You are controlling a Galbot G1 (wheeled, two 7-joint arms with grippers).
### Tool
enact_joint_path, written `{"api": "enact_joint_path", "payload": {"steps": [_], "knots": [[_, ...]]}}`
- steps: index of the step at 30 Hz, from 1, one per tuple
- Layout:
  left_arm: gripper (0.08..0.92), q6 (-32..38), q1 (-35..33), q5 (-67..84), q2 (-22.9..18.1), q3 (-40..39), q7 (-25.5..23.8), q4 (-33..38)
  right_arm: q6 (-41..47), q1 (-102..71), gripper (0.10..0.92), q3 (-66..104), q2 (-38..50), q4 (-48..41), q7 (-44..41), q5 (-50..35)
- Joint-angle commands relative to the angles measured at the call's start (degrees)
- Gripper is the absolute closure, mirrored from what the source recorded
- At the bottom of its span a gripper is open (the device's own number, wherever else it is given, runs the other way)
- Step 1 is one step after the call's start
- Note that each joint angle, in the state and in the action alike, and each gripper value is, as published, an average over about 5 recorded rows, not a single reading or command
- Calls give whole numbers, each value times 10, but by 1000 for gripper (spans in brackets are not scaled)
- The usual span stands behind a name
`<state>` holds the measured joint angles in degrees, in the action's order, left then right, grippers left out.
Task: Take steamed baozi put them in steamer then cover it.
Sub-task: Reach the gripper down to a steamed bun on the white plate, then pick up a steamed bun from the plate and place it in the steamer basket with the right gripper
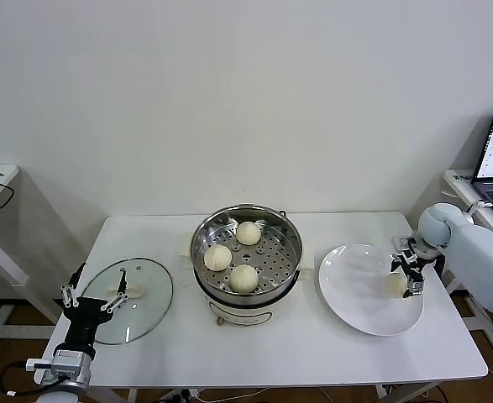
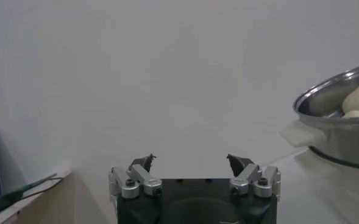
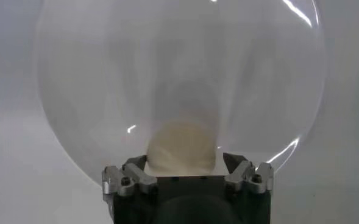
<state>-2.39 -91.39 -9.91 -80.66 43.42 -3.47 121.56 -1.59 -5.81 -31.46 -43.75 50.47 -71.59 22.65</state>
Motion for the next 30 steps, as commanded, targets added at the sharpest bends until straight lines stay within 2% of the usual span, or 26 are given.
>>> {"api": "enact_joint_path", "payload": {"steps": [1, 7, 12, 23, 30], "knots": [[177, -1, 0, -1, 0, 0, 0, 0, -2, -6, 294, 7, -4, -4, 0, 11], [177, -1, 0, -2, -1, -1, 1, 1, -2, -5, 327, 9, 0, 4, -4, 3], [177, -2, 0, -2, -1, -2, 2, 2, 13, 25, 328, -18, 27, 34, -21, -54], [177, -1, 3, -2, 1, -4, 1, 4, 135, 281, 322, -278, 128, 220, -33, -310], [177, -2, 8, 4, 8, -4, 0, 5, 215, 493, 321, -471, 110, 335, -4, -449]]}}
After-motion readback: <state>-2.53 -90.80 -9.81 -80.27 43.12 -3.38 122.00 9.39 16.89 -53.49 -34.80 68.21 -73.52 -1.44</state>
